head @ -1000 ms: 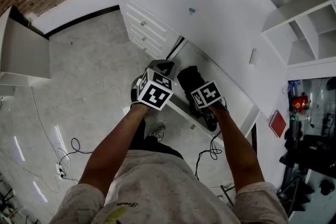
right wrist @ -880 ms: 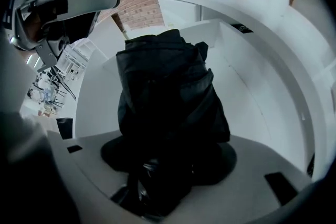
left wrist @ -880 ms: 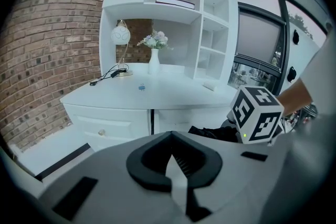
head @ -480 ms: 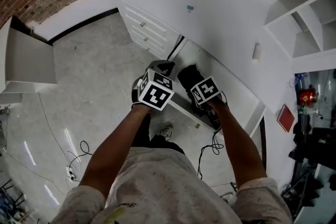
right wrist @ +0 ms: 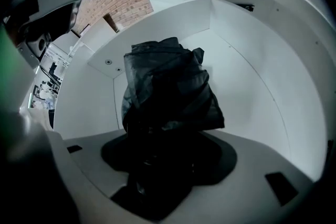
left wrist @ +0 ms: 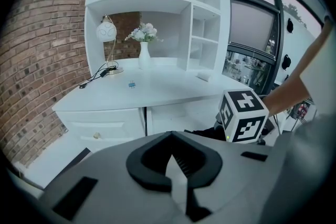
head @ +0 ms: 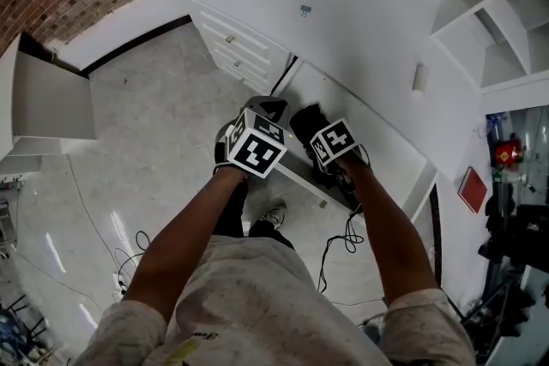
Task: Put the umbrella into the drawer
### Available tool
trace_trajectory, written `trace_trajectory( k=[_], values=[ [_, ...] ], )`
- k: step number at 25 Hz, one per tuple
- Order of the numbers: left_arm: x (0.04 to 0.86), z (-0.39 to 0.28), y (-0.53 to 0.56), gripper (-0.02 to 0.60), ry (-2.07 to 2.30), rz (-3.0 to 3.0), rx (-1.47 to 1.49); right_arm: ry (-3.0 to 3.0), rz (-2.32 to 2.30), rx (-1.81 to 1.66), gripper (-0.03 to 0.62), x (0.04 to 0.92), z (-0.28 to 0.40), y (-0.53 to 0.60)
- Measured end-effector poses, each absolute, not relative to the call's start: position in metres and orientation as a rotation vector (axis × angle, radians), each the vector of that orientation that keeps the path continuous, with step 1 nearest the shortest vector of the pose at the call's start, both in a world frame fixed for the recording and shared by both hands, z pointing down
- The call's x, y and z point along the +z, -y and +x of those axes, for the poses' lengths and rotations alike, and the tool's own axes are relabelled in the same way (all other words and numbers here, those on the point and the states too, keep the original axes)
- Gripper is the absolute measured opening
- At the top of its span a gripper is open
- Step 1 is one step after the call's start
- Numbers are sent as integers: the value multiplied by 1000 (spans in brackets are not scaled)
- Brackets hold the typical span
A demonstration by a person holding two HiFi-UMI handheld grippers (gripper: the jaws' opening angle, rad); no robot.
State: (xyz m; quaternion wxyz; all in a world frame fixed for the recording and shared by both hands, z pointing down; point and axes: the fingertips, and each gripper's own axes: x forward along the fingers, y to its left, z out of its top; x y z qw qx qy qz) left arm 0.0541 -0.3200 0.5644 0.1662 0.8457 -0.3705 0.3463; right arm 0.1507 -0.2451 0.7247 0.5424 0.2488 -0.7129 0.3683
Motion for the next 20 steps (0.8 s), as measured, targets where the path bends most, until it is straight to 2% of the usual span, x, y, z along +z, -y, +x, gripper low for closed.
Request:
trace_trajectory(
  k=[20],
  values=[
    [580, 60, 316, -2, 970, 2374, 975, 1677, 617, 867, 261, 729, 150, 246]
  ],
)
